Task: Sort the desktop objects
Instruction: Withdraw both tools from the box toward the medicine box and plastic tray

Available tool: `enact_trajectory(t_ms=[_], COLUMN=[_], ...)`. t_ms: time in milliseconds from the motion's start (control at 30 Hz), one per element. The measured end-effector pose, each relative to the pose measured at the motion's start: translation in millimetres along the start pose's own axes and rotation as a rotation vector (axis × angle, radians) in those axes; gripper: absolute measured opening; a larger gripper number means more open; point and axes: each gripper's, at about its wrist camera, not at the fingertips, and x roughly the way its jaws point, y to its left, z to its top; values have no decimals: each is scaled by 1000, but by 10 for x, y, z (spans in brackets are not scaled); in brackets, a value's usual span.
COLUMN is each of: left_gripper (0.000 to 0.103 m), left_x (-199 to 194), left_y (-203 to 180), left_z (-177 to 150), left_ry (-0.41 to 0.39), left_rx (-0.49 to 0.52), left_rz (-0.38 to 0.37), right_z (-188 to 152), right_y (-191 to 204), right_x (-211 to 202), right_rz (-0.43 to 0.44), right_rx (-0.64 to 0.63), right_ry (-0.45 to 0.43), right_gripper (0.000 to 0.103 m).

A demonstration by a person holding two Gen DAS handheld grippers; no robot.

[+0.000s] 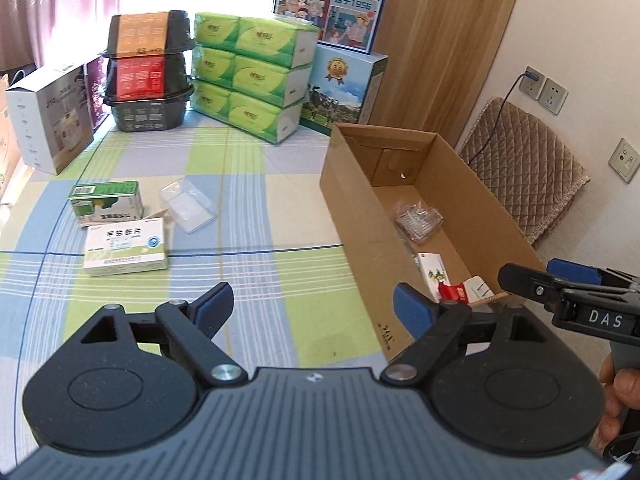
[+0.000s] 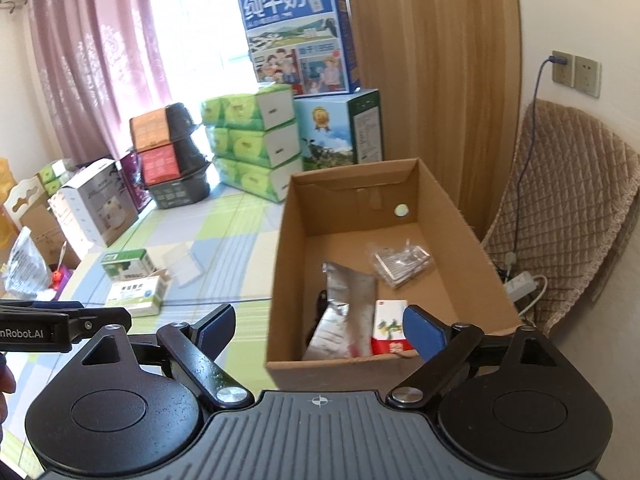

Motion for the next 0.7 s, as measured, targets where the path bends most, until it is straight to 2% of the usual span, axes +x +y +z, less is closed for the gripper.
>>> enact_trajectory(t_ms=[267, 467, 700], left_gripper=[89, 92, 95], left_x=[-132, -222, -346], left_y=[253, 562, 1055], left_z=[-60, -173, -291], left_ry=[-17, -13, -8], left_rx=[0, 6, -31], left_rz=[43, 114, 208], right_z=[12, 34, 13], right_y=[292, 544, 908], right_x=[-7, 11, 122], right_rz=[48, 95, 150], right_rx=[-35, -70, -114], right_ry=[-7, -11, 1], right_gripper=[95, 97, 98])
